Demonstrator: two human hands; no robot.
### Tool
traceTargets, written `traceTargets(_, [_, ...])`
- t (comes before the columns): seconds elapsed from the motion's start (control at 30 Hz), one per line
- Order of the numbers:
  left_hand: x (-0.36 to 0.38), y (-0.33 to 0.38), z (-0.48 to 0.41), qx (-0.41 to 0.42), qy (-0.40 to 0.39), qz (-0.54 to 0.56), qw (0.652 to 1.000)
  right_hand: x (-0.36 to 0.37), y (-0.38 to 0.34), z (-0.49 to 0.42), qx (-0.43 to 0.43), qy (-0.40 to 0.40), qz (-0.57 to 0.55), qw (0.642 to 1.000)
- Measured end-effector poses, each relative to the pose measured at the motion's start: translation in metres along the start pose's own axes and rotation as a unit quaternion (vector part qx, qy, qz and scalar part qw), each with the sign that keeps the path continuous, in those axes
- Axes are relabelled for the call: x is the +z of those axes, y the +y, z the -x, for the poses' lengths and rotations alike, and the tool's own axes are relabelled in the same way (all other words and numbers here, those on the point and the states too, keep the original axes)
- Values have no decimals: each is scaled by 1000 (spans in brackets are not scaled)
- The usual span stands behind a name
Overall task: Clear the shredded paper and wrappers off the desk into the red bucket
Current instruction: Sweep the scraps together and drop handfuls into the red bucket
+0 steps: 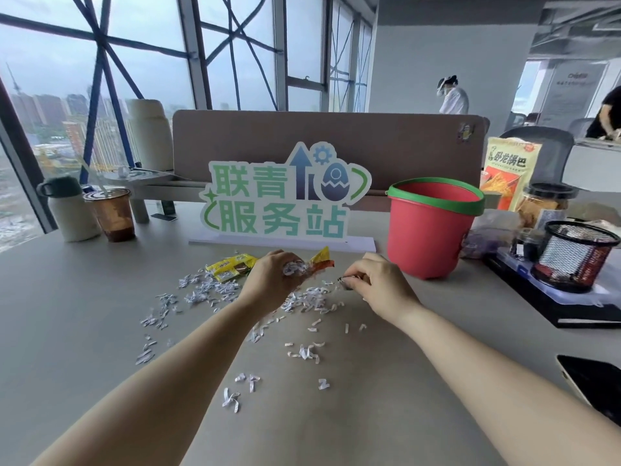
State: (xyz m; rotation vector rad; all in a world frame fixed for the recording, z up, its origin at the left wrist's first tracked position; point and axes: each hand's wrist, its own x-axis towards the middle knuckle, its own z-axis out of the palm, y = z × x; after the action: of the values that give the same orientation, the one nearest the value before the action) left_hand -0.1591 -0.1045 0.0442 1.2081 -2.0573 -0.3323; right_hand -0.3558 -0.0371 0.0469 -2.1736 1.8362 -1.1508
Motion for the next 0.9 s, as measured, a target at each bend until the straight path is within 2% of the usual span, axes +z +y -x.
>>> traceTargets(0.47, [-28, 67, -52, 53, 19, 24, 998, -69, -7, -37, -34, 59, 21, 997])
traceTargets(0.57, [-28, 96, -77, 63, 31, 36, 997, -99, -1, -53, -38, 94, 21, 995])
traceTargets(0.73, [-9, 141, -133, 100, 24, 42, 994, -144, 37, -91, -4, 166, 36, 985])
traceTargets(0.9, [24, 192, -185, 109, 9, 87, 990, -182, 79, -122, 42, 188, 44, 980])
